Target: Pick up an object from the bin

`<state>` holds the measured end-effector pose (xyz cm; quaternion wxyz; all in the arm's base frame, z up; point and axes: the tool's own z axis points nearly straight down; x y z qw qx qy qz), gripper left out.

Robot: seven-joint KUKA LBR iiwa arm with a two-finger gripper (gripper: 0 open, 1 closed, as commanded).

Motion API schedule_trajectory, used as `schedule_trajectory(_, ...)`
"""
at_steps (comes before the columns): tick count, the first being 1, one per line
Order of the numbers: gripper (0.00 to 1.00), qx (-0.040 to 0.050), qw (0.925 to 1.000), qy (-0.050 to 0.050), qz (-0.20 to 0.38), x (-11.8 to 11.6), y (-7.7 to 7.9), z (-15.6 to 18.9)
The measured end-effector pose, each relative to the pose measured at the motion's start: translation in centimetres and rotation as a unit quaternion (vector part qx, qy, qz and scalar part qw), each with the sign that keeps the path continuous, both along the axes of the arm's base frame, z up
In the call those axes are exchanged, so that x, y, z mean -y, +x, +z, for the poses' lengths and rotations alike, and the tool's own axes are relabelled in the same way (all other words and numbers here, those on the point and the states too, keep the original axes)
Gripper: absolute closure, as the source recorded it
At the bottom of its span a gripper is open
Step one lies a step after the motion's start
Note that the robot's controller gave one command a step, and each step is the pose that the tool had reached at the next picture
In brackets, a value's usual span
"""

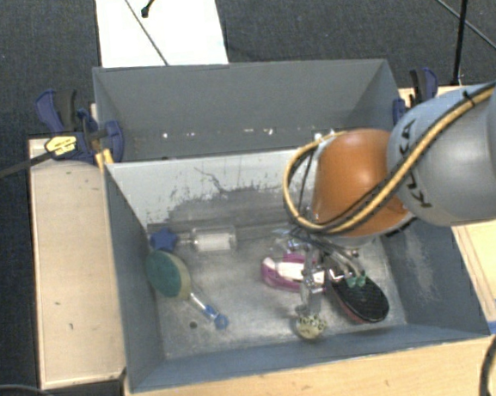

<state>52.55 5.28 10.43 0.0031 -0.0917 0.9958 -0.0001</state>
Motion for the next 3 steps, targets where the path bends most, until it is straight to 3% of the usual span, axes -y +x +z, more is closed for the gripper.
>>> schedule_trajectory(1,0.0,0.0042,0.9814,0.0,0.192,-0.4,2.1,-3.2)
schedule_trajectory(2,0.0,0.0022,0.9739,-0.001,0.227,-1.1,2.5,3.5)
schedule_trajectory(3,0.0,-0.0038,0.9804,0.0,0.197,-0.1,4.0,-3.8)
